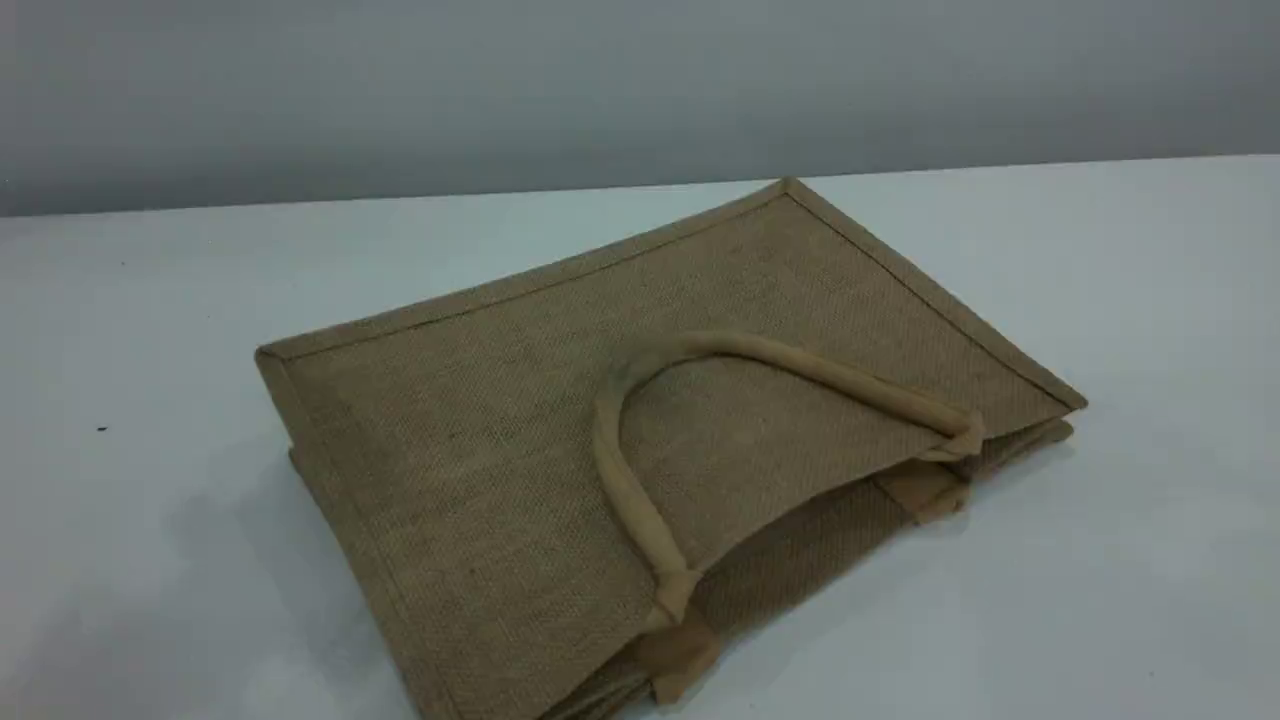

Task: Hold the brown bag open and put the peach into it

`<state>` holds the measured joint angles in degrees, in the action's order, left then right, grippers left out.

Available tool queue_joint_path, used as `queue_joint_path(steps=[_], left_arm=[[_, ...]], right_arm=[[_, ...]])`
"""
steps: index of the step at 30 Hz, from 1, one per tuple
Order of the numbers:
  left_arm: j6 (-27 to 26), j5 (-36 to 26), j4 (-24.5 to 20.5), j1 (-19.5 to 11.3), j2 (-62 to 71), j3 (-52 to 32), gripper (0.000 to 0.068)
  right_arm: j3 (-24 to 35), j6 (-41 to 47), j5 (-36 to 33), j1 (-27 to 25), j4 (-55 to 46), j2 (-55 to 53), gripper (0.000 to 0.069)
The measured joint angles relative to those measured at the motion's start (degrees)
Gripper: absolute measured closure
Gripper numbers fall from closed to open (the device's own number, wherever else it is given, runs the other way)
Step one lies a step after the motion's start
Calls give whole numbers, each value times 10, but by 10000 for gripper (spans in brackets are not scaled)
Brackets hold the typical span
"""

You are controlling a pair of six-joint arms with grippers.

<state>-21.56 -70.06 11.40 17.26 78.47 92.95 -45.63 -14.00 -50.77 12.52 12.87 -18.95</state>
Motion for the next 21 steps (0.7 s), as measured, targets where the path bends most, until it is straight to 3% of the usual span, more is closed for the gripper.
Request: queue_joint_path(steps=[7,21], left_arm=[[21,1,-11,0,-129,-135,183],[31,-1,-9,0,-464,-369,183]], right_arm=[[0,0,-73,0,-1,62,101],[0,0,-144,0,-7,132,101]])
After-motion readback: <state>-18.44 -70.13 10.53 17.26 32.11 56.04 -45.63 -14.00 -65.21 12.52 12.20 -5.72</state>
